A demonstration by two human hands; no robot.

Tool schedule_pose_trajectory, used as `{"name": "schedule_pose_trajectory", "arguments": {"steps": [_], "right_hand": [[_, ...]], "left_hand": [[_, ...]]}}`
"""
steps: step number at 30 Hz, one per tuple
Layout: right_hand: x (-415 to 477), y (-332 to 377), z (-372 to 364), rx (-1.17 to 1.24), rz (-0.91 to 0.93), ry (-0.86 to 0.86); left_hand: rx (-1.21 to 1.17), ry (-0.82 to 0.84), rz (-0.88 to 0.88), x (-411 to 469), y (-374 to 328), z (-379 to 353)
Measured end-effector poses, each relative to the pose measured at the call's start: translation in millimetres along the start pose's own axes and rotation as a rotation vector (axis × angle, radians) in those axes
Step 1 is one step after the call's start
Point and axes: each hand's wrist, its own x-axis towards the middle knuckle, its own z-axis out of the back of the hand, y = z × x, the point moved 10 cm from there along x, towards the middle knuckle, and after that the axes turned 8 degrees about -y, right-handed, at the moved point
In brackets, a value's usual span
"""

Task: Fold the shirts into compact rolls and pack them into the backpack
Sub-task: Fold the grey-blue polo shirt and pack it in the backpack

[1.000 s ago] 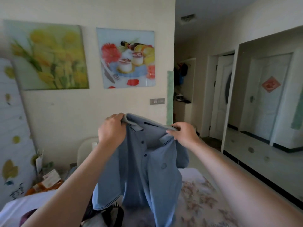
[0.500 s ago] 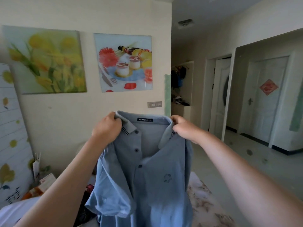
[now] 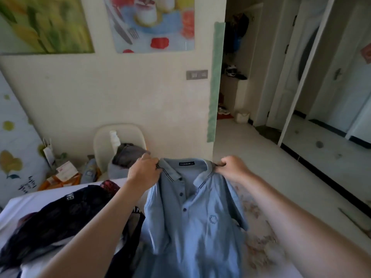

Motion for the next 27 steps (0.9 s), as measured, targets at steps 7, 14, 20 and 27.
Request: {"name": "schedule_pose_trajectory", "arguments": {"steps": [7,14,20,27], "right_hand": [[53,-90,-90,-0.051,-0.252,0.103],[112,-119,-176,0.140,-0.160,0.264],[64,-174,-242,0.025,-0.065,0.407],[-26,-197,-309,-0.488,0.241,0.624]], "left_hand": [[-0.209,0.266,0.342,30,25,-140],[-0.472,0.187,0.430,65,37,-220],[-0.378,0.397,0.217,18,-5,-303],[0.022,0.730,0.007,-93,5,-377]]}}
